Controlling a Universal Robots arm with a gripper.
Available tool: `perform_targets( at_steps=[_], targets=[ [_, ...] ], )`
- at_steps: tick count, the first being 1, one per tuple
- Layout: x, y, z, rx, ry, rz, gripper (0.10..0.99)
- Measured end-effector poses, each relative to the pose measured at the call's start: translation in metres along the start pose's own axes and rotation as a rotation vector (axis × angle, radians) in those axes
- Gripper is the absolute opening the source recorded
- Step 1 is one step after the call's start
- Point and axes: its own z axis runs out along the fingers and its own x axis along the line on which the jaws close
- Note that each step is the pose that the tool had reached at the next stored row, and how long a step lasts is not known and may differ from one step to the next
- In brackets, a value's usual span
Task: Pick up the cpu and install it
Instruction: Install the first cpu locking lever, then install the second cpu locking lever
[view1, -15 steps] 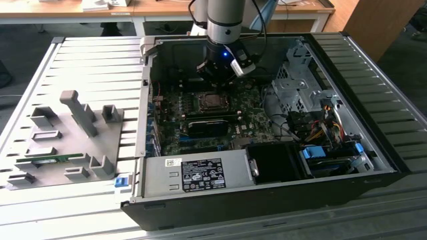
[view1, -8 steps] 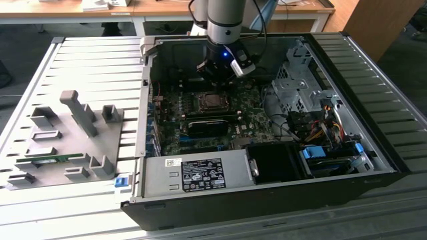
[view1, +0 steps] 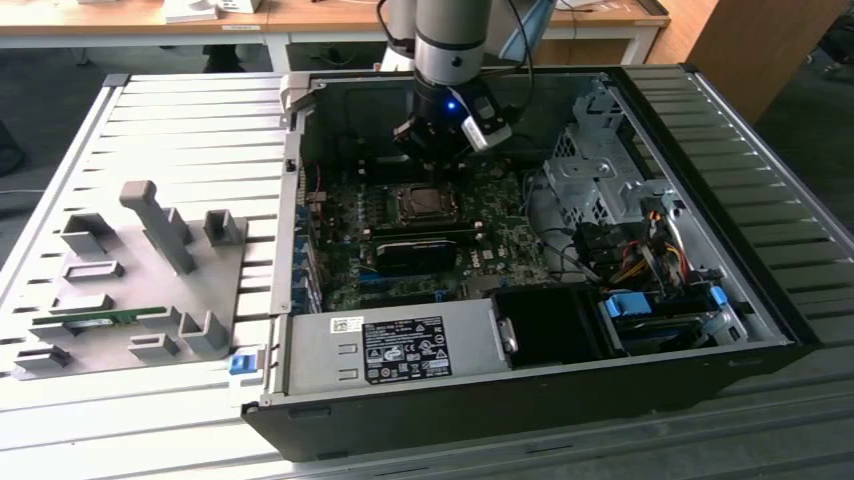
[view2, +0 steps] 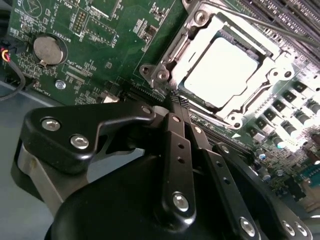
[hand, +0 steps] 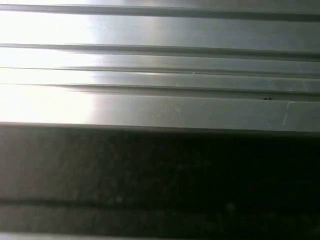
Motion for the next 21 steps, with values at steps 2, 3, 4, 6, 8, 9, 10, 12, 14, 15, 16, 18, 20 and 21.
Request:
perform_targets(
  at_steps=[2, 3, 4, 6, 8, 9, 10, 12, 14, 15, 16, 18, 20, 21],
  targets=[
    [0.0, -0.0011, 0.0, 0.0, 0.0, 0.0, 0.106],
    [0.0, -0.0018, -0.0001, 0.0, 0.0, 0.0, 0.106],
    [0.0, -0.0025, -0.0001, 0.0, 0.0, 0.0, 0.106],
    [0.0, -0.004, -0.0001, 0.0, -0.0001, 0.0, 0.106],
    [0.0001, -0.0047, -0.0001, 0.0, -0.0001, 0.0, 0.106],
    [0.0001, -0.005, -0.0001, 0.0, -0.0001, 0.0, 0.106],
    [0.0001, -0.0053, -0.0002, 0.0, 0.0, 0.0, 0.106],
    [0.0001, -0.006, -0.0002, 0.0, 0.0, 0.0, 0.106],
    [0.0001, -0.007, -0.0003, 0.0, 0.0, 0.0, 0.106],
    [0.0001, -0.0076, -0.0003, 0.0, 0.0, 0.0, 0.106],
    [0.0001, -0.0082, -0.0003, 0.0, 0.0, 0.0, 0.106],
    [0.0002, -0.0097, -0.0004, 0.0, 0.0, 0.0, 0.106],
    [0.0001, -0.0112, -0.0005, 0.0, 0.0, 0.0, 0.106],
    [0.0002, -0.012, -0.0005, 0.0, 0.0, 0.0, 0.106]
  ],
)
